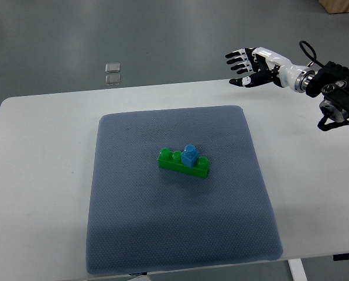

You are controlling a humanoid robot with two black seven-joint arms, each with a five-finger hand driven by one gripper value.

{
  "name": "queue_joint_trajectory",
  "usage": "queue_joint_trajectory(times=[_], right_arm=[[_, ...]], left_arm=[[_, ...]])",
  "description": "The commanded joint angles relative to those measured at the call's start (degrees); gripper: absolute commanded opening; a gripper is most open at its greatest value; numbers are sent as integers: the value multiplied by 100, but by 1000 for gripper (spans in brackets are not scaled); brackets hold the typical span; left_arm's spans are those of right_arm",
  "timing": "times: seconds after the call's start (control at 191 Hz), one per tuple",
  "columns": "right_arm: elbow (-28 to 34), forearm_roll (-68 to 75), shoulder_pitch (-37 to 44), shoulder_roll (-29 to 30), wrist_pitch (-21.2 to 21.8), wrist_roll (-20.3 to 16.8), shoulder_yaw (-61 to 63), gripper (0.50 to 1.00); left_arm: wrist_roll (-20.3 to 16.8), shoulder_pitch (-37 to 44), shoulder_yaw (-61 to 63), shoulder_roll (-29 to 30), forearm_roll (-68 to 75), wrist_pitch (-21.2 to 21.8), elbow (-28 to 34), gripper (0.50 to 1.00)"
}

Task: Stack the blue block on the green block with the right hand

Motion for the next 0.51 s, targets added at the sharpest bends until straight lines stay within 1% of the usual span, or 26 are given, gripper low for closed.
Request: queue_joint_trajectory(times=[0.0, 0.047, 0.167, 0.225, 0.502], right_arm=[[-3, 1298, -210, 9, -635, -188, -1, 874], [6, 1790, -306, 9, -960, -223, -1, 897], [6, 2476, -447, 35, -1548, -232, 16, 905], [6, 2739, -491, 44, -1698, -232, 16, 907], [50, 2916, -579, 62, -1707, -223, 8, 911]], left_arm=[[-1, 1, 0, 0, 0, 0, 4, 1000], [-1, 1, 0, 0, 0, 0, -5, 1000], [-1, 1, 0, 0, 0, 0, 4, 1000], [-1, 1, 0, 0, 0, 0, 4, 1000], [-1, 1, 0, 0, 0, 0, -5, 1000]])
